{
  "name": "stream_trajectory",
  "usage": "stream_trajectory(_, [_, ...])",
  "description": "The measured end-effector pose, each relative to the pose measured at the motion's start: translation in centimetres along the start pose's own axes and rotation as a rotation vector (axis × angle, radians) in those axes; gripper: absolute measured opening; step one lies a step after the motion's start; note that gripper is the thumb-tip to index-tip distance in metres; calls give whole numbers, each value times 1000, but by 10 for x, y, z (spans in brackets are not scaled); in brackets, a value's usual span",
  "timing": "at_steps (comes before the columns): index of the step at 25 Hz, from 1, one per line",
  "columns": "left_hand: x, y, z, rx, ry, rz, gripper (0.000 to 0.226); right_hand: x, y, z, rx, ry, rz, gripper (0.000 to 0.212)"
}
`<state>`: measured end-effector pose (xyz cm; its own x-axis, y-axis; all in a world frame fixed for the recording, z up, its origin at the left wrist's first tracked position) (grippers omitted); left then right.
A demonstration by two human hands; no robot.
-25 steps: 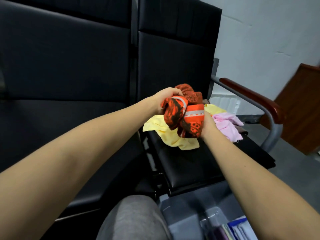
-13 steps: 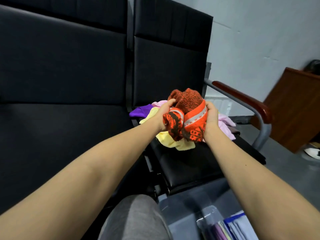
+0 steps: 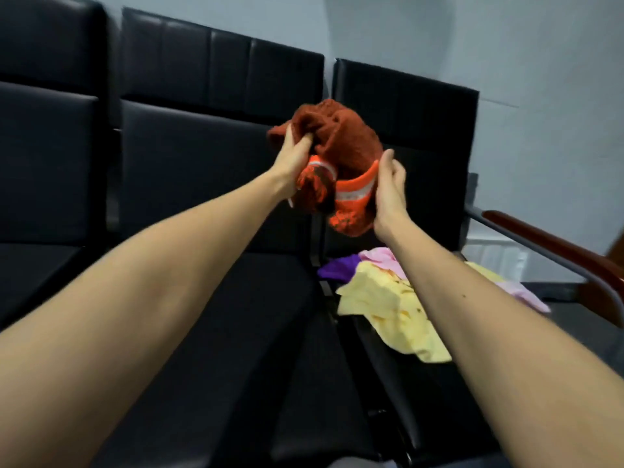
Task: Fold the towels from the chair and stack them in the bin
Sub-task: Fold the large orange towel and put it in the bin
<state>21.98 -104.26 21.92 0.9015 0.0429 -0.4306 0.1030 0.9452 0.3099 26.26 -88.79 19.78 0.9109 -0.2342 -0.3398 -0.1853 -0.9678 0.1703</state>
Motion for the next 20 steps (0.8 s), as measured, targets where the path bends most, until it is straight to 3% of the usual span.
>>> stream_trajectory(2, [4,-55,-5,-471,-75,18,52,13,40,25,271,73,-165,52])
stream_trajectory(4, [26,-113,-28,-898,-284,37,58,42,70,71,490,202,-384,84])
stream_trajectory(5, [44,-138,-37,-1064,-395,28,51,58,79,96,616,273,-492,97])
stream_trajectory(7, [84,-181,-48,-1093,-595,109,28,94,94,146,953,304,-759,110])
stream_trajectory(9, [114,-221,-63,-751,-678,302,33,130,103,183,1213,180,-984,98])
stream_trajectory(11, [141,-250,-70,-622,-645,532,46,154,104,203,1243,83,-986,78])
stream_trajectory(13, [169,-263,-65,-912,-589,683,57,161,102,208,1183,25,-862,73])
stream_trajectory(14, [180,-263,-64,-1085,-452,672,53,159,102,207,1155,13,-806,72])
stream_trajectory(15, [190,-254,-60,-1250,-237,574,45,156,102,205,1131,9,-755,68])
stream_trajectory(16, [198,-237,-60,-1389,-52,363,39,153,102,201,1118,6,-707,62])
stream_trajectory(17, [203,-222,-65,-1495,15,105,41,151,102,198,1140,4,-698,58])
stream_trajectory(18, [207,-209,-74,-1560,-51,-117,48,151,102,193,1226,-2,-726,56])
stream_trajectory(20, [212,-200,-96,-1645,-340,-293,63,153,100,183,1474,-121,-729,59])
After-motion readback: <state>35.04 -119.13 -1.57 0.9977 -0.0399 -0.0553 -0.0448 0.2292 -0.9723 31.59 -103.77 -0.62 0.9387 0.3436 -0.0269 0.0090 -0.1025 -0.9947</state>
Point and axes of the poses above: each hand's wrist, its own x-axis away from the middle knuckle, its own y-axis out of the palm, z = x × y, the point moved 3 cm from there along -x, towards the middle knuckle, and after that the axes turned 3 degrees about -z, right-handed, at the moved point
